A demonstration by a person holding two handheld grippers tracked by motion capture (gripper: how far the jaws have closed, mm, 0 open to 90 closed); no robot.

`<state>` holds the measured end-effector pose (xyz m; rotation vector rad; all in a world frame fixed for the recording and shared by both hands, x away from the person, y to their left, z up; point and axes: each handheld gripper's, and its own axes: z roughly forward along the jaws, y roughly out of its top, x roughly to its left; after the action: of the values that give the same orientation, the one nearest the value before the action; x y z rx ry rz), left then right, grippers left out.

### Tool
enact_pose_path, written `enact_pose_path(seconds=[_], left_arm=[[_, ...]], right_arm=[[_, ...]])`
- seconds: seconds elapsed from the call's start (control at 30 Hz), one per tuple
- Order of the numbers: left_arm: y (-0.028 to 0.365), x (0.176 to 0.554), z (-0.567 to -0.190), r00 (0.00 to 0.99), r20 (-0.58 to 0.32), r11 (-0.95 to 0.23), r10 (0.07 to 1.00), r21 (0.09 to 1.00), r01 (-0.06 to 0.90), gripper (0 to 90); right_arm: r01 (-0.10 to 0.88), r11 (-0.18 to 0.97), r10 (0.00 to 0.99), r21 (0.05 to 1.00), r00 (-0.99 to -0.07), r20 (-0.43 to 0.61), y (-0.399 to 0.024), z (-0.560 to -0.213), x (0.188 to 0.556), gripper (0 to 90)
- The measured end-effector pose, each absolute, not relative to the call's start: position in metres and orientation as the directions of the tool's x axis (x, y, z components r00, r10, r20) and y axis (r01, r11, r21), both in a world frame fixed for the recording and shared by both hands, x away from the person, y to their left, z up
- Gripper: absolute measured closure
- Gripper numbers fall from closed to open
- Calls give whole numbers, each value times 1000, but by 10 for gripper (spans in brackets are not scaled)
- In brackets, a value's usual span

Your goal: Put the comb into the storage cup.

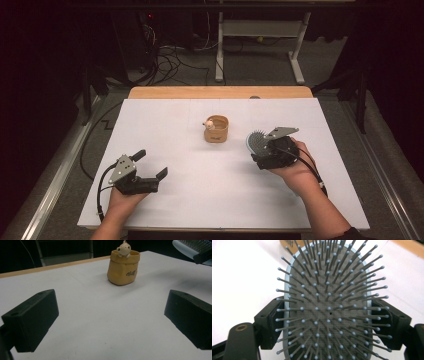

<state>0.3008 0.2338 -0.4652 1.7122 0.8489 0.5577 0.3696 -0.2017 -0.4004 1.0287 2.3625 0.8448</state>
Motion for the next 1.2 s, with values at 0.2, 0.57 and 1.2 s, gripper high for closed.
enact_pose_path(seconds=[0.2,0.57,1.2], left_arm=[[234,301,-465,633,-51,-151,772,953,262,0],[234,301,-466,632,-54,-150,773,953,264,0],[233,302,-467,634,-50,-156,772,952,264,0]], right_arm=[[453,500,775,738,-614,-148,-201,-399,367,208],[377,427,790,822,-597,-136,-197,-400,365,208],[268,280,822,922,-563,-86,-193,-400,357,208]])
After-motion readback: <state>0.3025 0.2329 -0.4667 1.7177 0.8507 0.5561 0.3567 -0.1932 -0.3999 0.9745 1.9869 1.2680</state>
